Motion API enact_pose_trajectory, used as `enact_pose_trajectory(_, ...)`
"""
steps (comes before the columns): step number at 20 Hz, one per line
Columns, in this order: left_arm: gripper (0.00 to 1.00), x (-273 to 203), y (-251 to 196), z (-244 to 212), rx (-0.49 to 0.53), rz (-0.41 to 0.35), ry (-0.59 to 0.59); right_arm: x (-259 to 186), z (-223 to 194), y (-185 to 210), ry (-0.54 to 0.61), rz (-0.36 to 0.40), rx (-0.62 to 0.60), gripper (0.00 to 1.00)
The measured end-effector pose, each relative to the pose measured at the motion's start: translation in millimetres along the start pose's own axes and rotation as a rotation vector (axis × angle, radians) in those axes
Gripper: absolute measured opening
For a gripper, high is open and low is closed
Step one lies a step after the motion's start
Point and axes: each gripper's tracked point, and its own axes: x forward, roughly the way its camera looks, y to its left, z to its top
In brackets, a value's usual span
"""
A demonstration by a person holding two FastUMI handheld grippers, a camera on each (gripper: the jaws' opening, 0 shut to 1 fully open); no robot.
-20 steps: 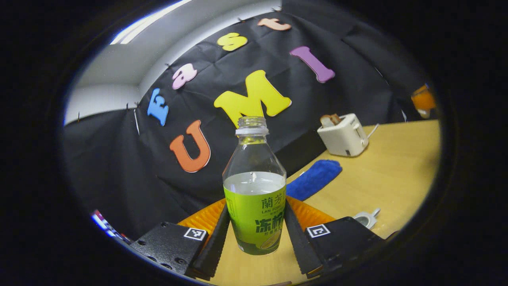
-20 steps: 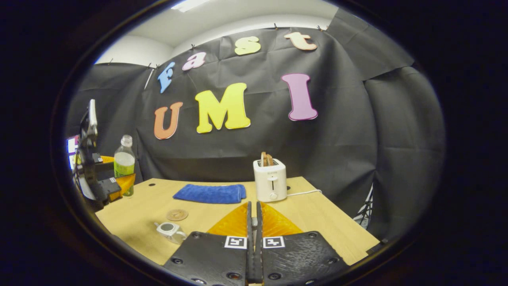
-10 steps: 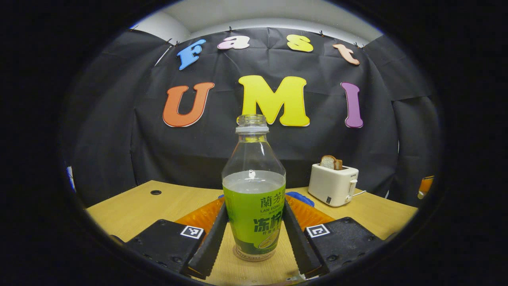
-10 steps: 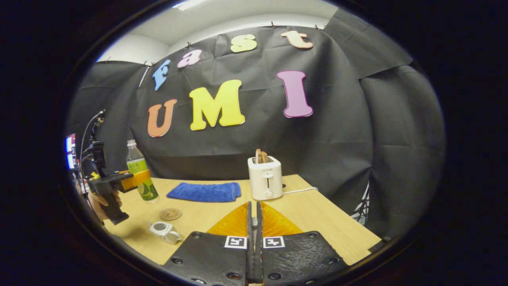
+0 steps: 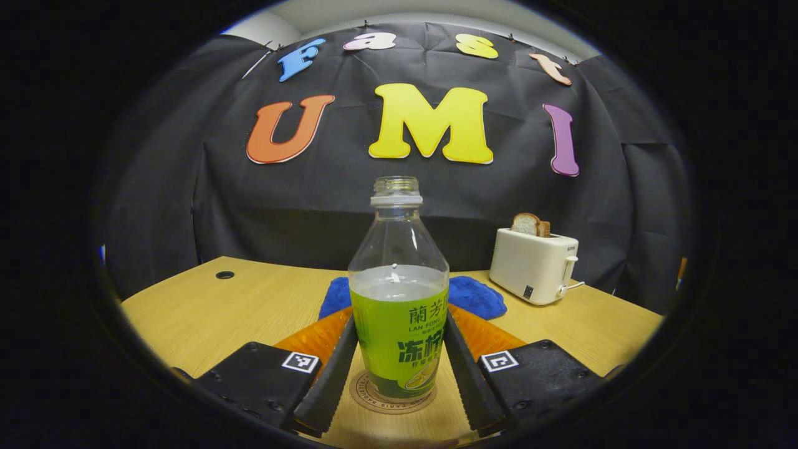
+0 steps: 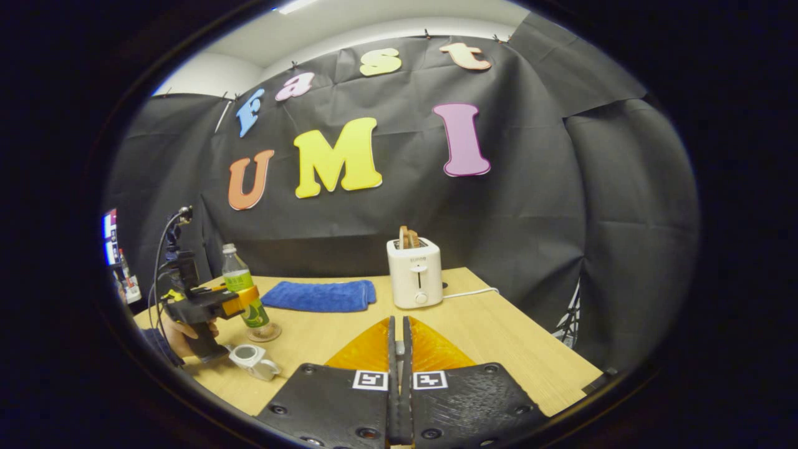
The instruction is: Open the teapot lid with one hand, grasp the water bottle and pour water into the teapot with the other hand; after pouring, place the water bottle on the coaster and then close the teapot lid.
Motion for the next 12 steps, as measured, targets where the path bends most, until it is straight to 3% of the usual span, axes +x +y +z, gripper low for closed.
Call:
enact_pose_trajectory(8, 0.81, 3, -2, -7, 0.027, 0.004, 0.007, 2, -3, 2, 0.008, 0.002, -0.008, 0.00)
enact_pose_trajectory(12, 0.89, -10, -1, 7, 0.055, 0.018, -0.006, 1, -2, 5, 0.003, 0.004, -0.013, 0.00)
